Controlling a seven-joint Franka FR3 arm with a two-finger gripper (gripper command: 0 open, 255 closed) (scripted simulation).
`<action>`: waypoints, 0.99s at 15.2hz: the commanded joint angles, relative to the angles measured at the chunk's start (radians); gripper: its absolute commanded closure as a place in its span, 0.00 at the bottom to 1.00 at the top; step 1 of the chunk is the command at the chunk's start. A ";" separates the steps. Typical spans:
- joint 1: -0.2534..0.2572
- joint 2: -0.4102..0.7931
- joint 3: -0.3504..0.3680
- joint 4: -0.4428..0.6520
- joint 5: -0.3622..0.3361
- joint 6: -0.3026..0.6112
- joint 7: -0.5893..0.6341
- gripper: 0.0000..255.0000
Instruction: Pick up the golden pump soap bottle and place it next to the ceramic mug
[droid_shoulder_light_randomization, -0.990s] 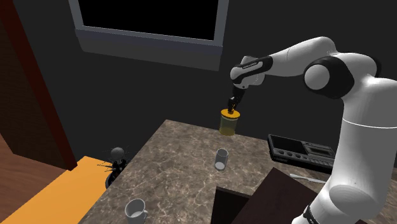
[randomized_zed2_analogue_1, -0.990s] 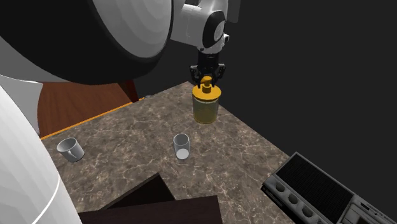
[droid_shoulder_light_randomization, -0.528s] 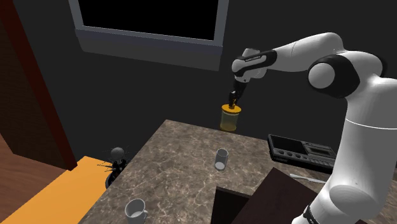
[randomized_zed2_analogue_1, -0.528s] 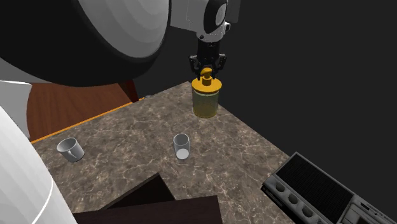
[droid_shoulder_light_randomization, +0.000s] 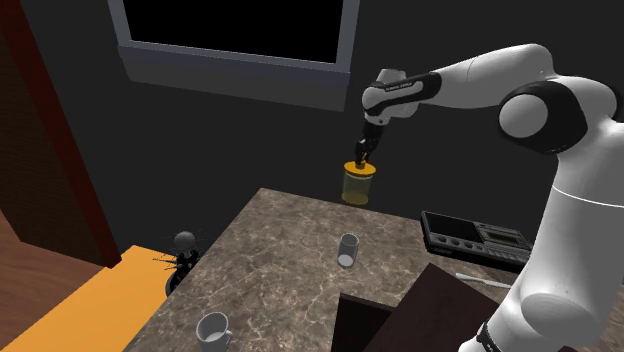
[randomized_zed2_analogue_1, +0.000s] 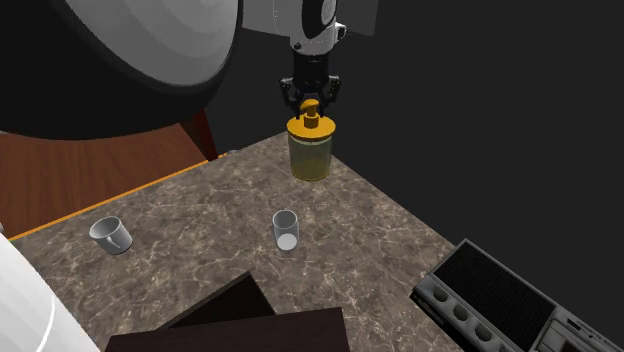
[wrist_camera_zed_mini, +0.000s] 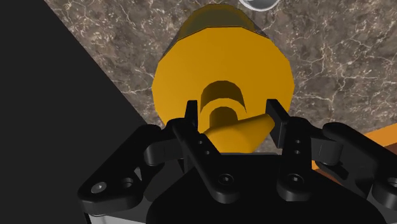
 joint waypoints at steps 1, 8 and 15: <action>0.034 -0.028 0.015 -0.035 -0.019 0.014 0.054 1.00; 0.135 -0.095 0.076 -0.119 -0.071 0.047 0.232 1.00; 0.227 -0.117 0.145 -0.144 -0.108 0.059 0.409 1.00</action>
